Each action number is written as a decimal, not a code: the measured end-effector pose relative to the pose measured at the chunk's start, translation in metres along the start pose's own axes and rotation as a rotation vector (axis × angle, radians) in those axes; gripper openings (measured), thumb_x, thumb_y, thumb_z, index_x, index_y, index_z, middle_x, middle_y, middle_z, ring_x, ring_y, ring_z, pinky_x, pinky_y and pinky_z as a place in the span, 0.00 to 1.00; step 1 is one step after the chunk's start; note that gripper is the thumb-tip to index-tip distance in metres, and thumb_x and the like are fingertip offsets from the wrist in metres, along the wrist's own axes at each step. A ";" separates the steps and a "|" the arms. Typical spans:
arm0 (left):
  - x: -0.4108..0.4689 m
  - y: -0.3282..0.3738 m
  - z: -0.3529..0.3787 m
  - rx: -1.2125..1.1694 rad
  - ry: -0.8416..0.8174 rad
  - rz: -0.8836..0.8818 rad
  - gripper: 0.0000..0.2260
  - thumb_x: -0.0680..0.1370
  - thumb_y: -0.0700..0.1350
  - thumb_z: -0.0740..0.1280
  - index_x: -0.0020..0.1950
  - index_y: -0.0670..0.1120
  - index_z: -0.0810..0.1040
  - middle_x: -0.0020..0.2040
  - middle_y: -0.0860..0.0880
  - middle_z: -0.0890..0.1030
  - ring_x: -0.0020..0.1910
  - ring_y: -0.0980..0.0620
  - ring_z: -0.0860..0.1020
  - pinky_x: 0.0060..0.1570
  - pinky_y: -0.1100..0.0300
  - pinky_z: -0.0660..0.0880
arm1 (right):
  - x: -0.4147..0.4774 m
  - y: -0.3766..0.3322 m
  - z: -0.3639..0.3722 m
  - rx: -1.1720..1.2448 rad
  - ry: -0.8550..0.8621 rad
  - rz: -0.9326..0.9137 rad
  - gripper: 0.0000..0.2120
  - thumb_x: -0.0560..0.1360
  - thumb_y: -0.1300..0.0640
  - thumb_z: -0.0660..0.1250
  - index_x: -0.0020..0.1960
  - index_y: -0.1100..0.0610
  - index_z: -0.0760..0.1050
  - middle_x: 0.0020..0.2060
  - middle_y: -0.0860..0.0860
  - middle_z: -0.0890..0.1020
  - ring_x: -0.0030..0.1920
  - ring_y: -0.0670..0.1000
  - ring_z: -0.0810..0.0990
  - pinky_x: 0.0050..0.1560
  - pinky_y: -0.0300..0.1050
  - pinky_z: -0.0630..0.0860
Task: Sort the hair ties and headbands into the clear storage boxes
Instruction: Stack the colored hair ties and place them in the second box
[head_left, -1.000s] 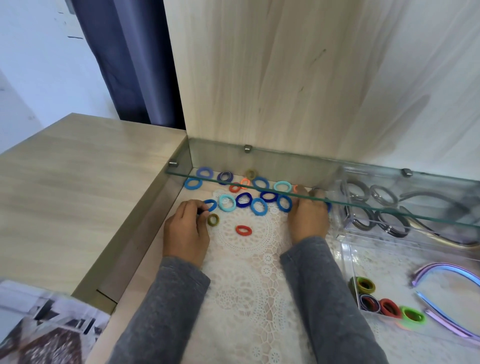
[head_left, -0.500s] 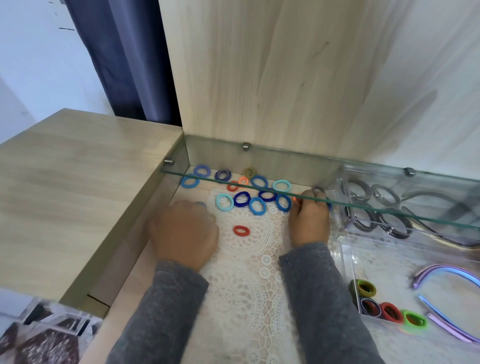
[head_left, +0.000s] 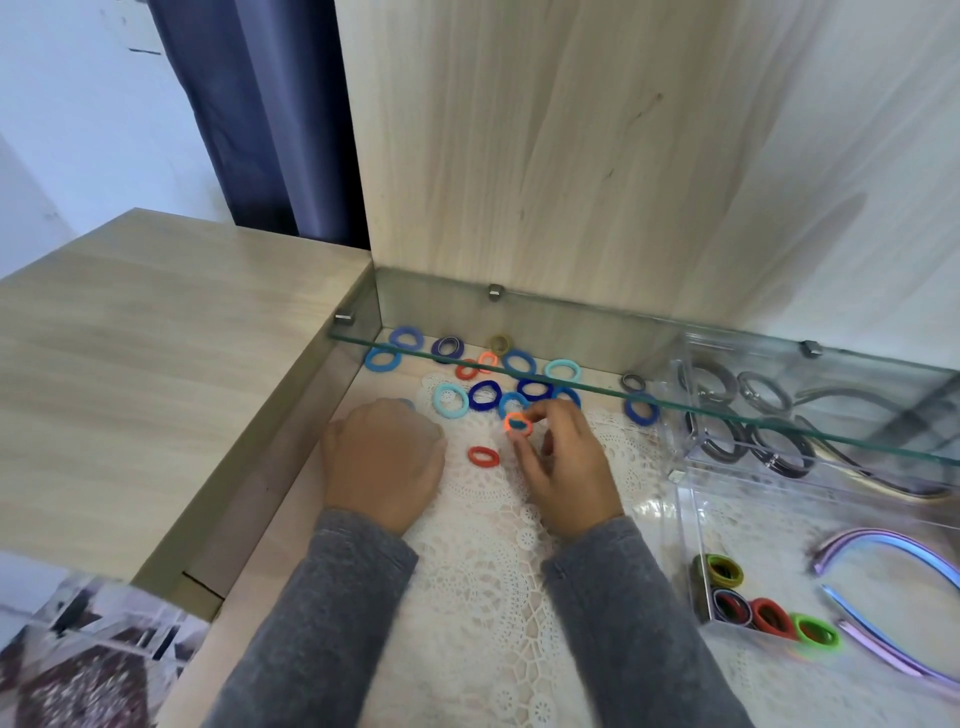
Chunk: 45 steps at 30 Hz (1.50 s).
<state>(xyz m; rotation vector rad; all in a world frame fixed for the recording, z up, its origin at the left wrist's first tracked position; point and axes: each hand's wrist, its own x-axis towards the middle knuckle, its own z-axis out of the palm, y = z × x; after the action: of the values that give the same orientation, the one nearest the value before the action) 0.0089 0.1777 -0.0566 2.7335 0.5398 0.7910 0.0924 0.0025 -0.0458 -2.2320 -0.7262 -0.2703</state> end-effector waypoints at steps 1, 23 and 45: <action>0.001 0.000 0.000 -0.007 -0.007 0.013 0.05 0.71 0.55 0.66 0.41 0.56 0.80 0.48 0.54 0.78 0.50 0.51 0.74 0.49 0.54 0.62 | -0.003 -0.003 0.001 0.000 -0.056 -0.035 0.09 0.76 0.52 0.66 0.53 0.54 0.72 0.45 0.42 0.71 0.37 0.37 0.68 0.39 0.29 0.66; -0.001 0.002 0.001 -0.192 0.047 0.294 0.07 0.77 0.50 0.63 0.48 0.53 0.80 0.49 0.58 0.81 0.53 0.56 0.76 0.54 0.58 0.63 | -0.003 0.000 0.002 -0.046 0.060 -0.014 0.13 0.74 0.48 0.67 0.57 0.51 0.75 0.52 0.43 0.78 0.52 0.47 0.74 0.52 0.45 0.70; -0.003 0.010 -0.004 -0.072 -0.083 0.350 0.06 0.75 0.50 0.64 0.50 0.56 0.78 0.52 0.61 0.81 0.59 0.55 0.76 0.59 0.53 0.60 | 0.042 0.035 0.001 -0.395 0.244 0.448 0.15 0.72 0.69 0.58 0.56 0.65 0.75 0.58 0.61 0.74 0.56 0.63 0.71 0.52 0.56 0.71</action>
<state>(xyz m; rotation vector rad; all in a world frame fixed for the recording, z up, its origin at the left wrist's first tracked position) 0.0073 0.1682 -0.0514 2.8146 0.0123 0.7494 0.1473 0.0015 -0.0507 -2.5957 -0.0307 -0.4822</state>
